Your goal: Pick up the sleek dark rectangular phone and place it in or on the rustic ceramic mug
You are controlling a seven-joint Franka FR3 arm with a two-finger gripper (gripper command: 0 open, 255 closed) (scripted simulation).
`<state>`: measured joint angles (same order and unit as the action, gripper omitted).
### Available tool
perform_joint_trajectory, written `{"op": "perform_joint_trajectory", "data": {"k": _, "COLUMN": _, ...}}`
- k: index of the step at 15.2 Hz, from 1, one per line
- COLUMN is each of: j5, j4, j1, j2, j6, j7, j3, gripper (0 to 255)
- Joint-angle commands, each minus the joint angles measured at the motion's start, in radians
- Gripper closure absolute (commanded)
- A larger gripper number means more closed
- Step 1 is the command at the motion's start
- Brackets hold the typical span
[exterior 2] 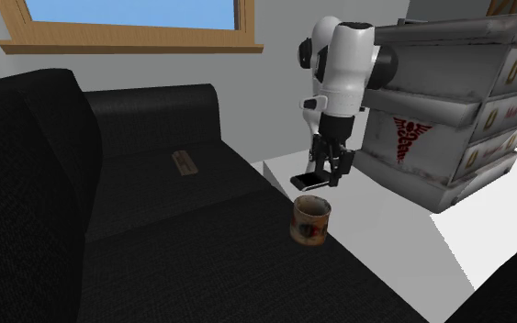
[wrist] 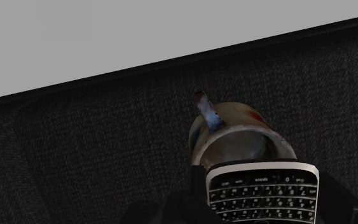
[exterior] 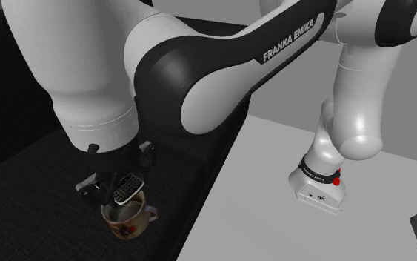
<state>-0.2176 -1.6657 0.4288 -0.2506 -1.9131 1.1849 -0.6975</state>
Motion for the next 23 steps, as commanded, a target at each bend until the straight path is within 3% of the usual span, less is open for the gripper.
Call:
{"op": "perform_joint_trajectory", "data": {"k": 1, "j5": -0.006, "j4": -0.020, "j1": 0.001, "j2": -0.006, "j6": -0.025, "j7": 0.005, "j3": 0.002, "gripper": 255}}
{"op": "perform_joint_trajectory", "data": {"k": 8, "j5": -0.028, "j4": -0.090, "j1": 0.002, "j2": -0.029, "j6": -0.112, "j7": 0.023, "j3": 0.010, "gripper": 255}}
{"op": "perform_joint_trajectory", "data": {"k": 16, "j5": -0.028, "j4": -0.090, "j1": 0.002, "j2": -0.029, "j6": -0.112, "j7": 0.023, "j3": 0.010, "gripper": 255}}
{"op": "perform_joint_trajectory", "data": {"k": 17, "j5": -0.028, "j4": -0.090, "j1": 0.002, "j2": -0.029, "j6": -0.112, "j7": 0.023, "j3": 0.010, "gripper": 0}}
{"op": "perform_joint_trajectory", "data": {"k": 23, "j5": -0.017, "j4": -0.071, "j1": 0.000, "j2": -0.017, "j6": -0.083, "j7": 0.016, "j3": 0.006, "gripper": 0}}
